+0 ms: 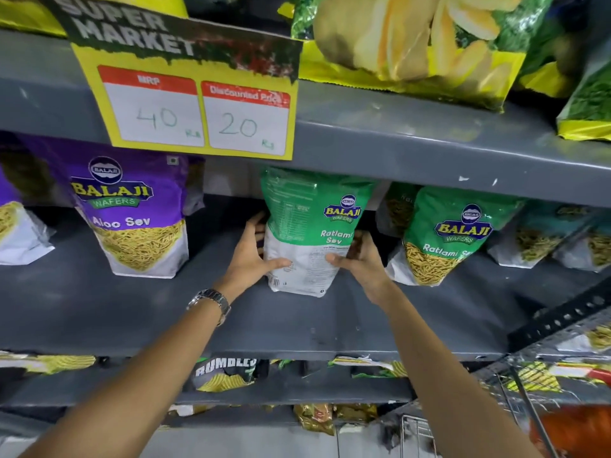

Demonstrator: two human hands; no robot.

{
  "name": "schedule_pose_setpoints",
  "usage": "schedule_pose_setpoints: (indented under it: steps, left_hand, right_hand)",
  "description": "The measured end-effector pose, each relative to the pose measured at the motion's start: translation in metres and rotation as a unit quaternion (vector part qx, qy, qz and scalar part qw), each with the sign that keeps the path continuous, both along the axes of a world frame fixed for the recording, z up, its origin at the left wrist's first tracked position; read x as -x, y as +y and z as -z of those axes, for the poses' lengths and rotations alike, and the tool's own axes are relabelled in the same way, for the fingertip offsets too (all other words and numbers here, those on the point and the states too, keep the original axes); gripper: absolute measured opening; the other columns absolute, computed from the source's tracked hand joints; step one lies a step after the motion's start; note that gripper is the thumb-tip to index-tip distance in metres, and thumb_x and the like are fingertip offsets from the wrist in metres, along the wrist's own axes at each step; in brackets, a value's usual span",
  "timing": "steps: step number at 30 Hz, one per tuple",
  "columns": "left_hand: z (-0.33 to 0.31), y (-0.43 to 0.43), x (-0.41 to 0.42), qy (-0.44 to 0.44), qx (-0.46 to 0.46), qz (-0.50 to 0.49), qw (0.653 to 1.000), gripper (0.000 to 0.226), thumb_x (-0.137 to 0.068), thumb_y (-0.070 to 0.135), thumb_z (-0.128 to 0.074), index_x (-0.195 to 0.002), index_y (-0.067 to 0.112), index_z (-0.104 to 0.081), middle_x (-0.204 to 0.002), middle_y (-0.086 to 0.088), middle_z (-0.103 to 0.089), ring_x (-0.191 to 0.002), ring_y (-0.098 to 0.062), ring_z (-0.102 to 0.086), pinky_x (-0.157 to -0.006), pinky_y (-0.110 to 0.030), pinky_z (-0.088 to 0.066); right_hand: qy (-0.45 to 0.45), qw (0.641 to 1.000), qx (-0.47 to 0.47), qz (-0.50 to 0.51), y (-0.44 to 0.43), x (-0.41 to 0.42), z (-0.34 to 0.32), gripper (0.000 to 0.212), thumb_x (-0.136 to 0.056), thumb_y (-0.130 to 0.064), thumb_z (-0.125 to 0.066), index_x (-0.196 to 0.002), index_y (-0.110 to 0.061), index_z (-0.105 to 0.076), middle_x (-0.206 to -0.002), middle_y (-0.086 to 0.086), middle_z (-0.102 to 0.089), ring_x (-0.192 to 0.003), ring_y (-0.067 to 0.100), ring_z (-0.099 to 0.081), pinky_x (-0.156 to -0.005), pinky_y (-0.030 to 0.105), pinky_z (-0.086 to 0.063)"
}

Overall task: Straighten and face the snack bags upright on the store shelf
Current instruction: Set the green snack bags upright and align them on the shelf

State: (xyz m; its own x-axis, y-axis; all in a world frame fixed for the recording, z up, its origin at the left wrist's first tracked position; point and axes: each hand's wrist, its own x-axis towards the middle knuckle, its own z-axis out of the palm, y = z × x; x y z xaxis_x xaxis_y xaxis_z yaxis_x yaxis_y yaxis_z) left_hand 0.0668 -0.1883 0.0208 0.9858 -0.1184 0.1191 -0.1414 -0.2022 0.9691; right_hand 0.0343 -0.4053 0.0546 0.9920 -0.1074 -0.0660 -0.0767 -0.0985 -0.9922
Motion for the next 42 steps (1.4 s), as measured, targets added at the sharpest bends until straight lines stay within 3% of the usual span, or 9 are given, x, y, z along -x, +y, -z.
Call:
schedule_pose_setpoints:
  steps: [4,11,17,22,25,31,34,38,42]
  left_hand:
    - [0.002,0.002,0.005,-0.004,0.009,0.0,1.0,0.103,-0.057,0.011,-0.087,-0.141,0.019,-0.028,-0.128,-0.003,-0.049,-0.12,-0.021,-0.052,-0.1,-0.037,-0.046]
    - [0.012,-0.047,0.069,0.0,0.03,-0.169,0.985,0.073,-0.059,0.032,-0.084,-0.115,0.016,-0.04,-0.095,0.005,-0.048,-0.092,-0.029,-0.056,-0.079,-0.035,-0.047]
    - [0.002,-0.094,0.08,0.009,0.028,-0.161,0.987,0.115,-0.051,0.025,-0.091,-0.138,0.001,-0.02,-0.12,-0.008,-0.03,-0.12,-0.024,-0.032,-0.108,-0.033,-0.029]
    - [0.001,-0.098,0.073,-0.016,0.026,-0.111,0.993,0.129,-0.046,0.034,-0.09,-0.144,0.013,-0.011,-0.142,-0.011,-0.02,-0.132,-0.014,-0.018,-0.113,-0.03,-0.024]
    - [0.0,-0.097,0.061,-0.027,0.021,-0.099,0.994,0.123,-0.049,0.03,-0.091,-0.144,0.022,-0.013,-0.146,-0.006,-0.022,-0.136,-0.013,-0.02,-0.111,-0.031,-0.029]
    - [0.0,-0.08,0.036,-0.017,0.032,-0.104,0.994,0.105,-0.047,0.043,-0.089,-0.136,0.025,-0.036,-0.135,0.001,-0.049,-0.124,-0.014,-0.047,-0.102,-0.032,-0.042]
    - [-0.001,-0.074,0.034,-0.011,0.032,-0.096,0.995,0.093,-0.054,0.031,-0.088,-0.133,0.026,-0.039,-0.125,0.01,-0.056,-0.11,-0.006,-0.052,-0.09,-0.023,-0.04]
    - [0.004,-0.064,0.034,0.01,0.043,-0.081,0.996,0.095,-0.045,0.046,-0.083,-0.12,0.02,-0.032,-0.117,0.005,-0.053,-0.109,-0.014,-0.055,-0.086,-0.022,-0.04]
    - [0.004,-0.047,0.022,0.027,-0.018,0.009,0.999,0.088,-0.044,0.058,-0.075,-0.111,0.026,-0.029,-0.117,0.002,-0.056,-0.107,-0.016,-0.057,-0.079,-0.016,-0.043]
  right_hand:
    - [-0.002,0.998,-0.053,-0.014,-0.012,0.0,-0.02,0.066,-0.064,0.011,-0.073,-0.121,-0.003,-0.042,-0.106,0.011,-0.062,-0.094,0.019,-0.063,-0.068,0.015,-0.055]
    - [-0.092,0.994,-0.052,0.021,-0.016,-0.01,-0.052,0.039,-0.07,0.005,-0.072,-0.102,-0.007,-0.053,-0.094,0.012,-0.066,-0.089,0.019,-0.063,-0.085,0.029,-0.051]
    - [-0.14,0.985,0.037,0.091,-0.006,0.001,-0.049,0.042,-0.067,-0.009,-0.081,-0.098,0.0,-0.055,-0.088,0.003,-0.069,-0.074,0.001,-0.067,-0.068,0.016,-0.051]
    - [-0.166,0.984,0.027,0.058,0.005,0.02,-0.05,0.043,-0.064,-0.008,-0.083,-0.101,-0.013,-0.06,-0.098,0.008,-0.072,-0.092,0.02,-0.07,-0.078,0.032,-0.058]
    - [-0.143,0.989,0.041,0.017,0.013,0.03,-0.05,0.034,-0.063,-0.011,-0.083,-0.089,-0.017,-0.061,-0.093,0.013,-0.071,-0.086,0.027,-0.07,-0.074,0.042,-0.058]
    - [-0.125,0.99,-0.032,-0.053,0.015,0.043,-0.06,0.007,-0.085,-0.009,-0.062,-0.083,-0.013,-0.057,-0.072,-0.005,-0.068,-0.07,0.007,-0.065,-0.066,0.021,-0.053]
    - [-0.168,0.984,0.009,0.053,0.018,0.033,-0.062,0.023,-0.076,-0.012,-0.074,-0.085,-0.016,-0.053,-0.076,-0.005,-0.063,-0.068,0.001,-0.062,-0.069,0.021,-0.052]
    - [-0.157,0.983,0.04,0.085,0.015,0.017,-0.064,0.08,-0.06,-0.017,-0.086,-0.124,-0.018,-0.039,-0.117,-0.011,-0.053,-0.107,-0.001,-0.052,-0.093,0.016,-0.043]
    - [-0.085,0.996,0.03,-0.013,-0.001,0.002,-0.069,0.083,-0.067,-0.006,-0.08,-0.132,-0.021,-0.031,-0.118,-0.019,-0.045,-0.109,0.001,-0.046,-0.076,-0.002,-0.041]
